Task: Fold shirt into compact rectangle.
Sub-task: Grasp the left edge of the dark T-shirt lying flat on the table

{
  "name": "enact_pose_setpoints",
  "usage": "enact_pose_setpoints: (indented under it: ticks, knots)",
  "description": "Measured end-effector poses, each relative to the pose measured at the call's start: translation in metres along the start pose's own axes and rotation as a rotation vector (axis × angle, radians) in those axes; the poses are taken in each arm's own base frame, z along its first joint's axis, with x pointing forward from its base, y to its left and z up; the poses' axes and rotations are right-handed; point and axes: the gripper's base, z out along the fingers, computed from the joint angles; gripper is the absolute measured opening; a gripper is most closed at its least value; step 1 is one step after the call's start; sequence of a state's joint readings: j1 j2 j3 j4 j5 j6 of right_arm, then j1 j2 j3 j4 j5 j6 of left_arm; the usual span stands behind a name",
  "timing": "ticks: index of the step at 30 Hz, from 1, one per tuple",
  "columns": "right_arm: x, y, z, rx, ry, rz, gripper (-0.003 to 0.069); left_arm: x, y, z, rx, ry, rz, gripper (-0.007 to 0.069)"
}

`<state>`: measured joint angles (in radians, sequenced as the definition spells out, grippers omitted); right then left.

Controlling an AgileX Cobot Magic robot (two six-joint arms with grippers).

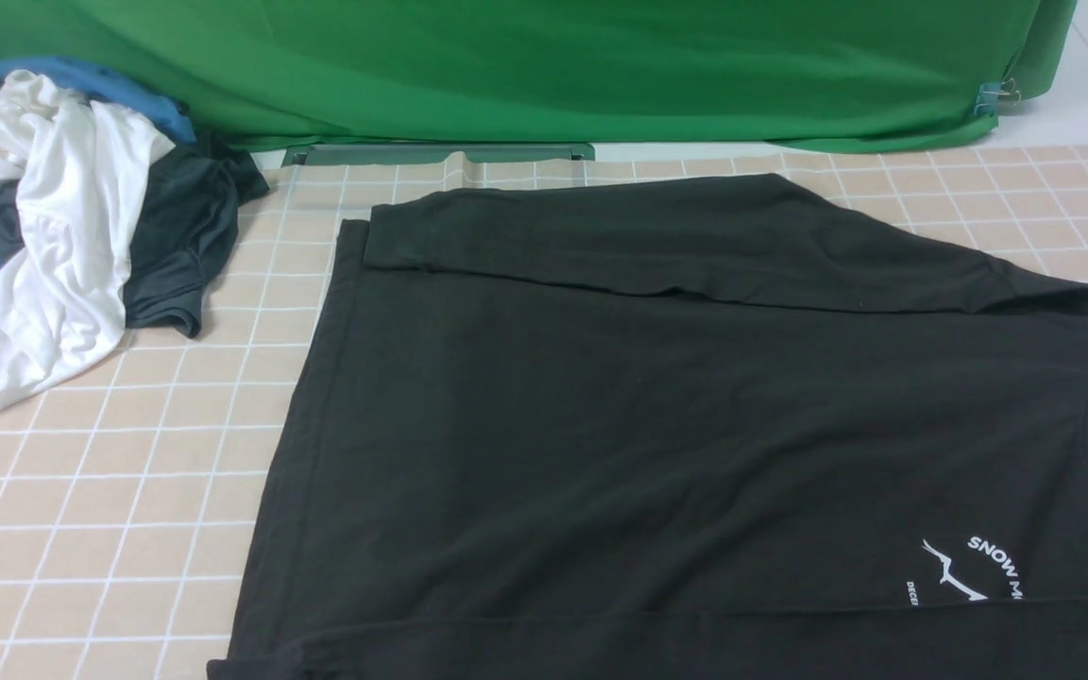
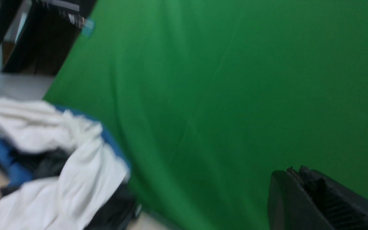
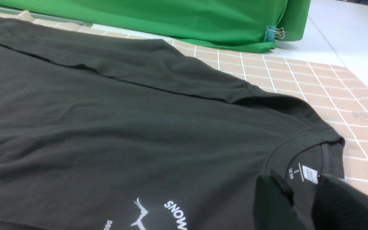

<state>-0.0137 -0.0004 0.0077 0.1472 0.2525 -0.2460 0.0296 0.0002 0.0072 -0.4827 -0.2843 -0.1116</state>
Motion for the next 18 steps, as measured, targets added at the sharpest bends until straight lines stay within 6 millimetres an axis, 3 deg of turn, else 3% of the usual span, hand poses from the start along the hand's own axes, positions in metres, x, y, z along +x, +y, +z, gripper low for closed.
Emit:
enact_pose_setpoints:
  ticks: [4,6,8,10,12,13,15,16,18]
  knots:
    - [-0.002,0.000,0.000,0.004,-0.017,0.002,0.0238,-0.022,-0.005,-0.003,0.063,-0.234,-0.152,0.0022]
    - [-0.006,-0.001,0.000,0.004,-0.065,0.078,0.0238,-0.034,-0.015,-0.002,0.116,-0.252,-0.189,0.0022]
    - [-0.013,-0.002,-0.001,-0.002,-0.149,0.277,0.0238,-0.051,-0.035,0.004,0.151,-0.190,-0.163,0.0022]
    - [-0.022,-0.005,-0.003,-0.006,-0.250,0.525,0.0238,-0.072,-0.062,0.022,0.126,0.008,-0.050,0.0022]
    - [-0.026,-0.008,-0.004,-0.011,-0.312,0.679,0.0238,-0.079,-0.073,0.037,0.068,0.166,0.023,0.0022]
    - [-0.028,-0.010,-0.005,-0.015,-0.345,0.752,0.0238,-0.082,-0.081,0.051,0.003,0.342,0.101,0.0022]
    - [-0.030,-0.011,-0.006,-0.016,-0.370,0.796,0.0238,-0.076,-0.082,0.065,-0.059,0.527,0.183,0.0022]
    - [-0.031,-0.012,-0.006,-0.016,-0.385,0.815,0.0238,-0.069,-0.083,0.084,-0.109,0.739,0.271,0.0022]
    - [-0.031,-0.012,-0.006,-0.014,-0.391,0.816,0.0238,-0.049,-0.077,0.103,-0.152,1.021,0.346,0.0022]
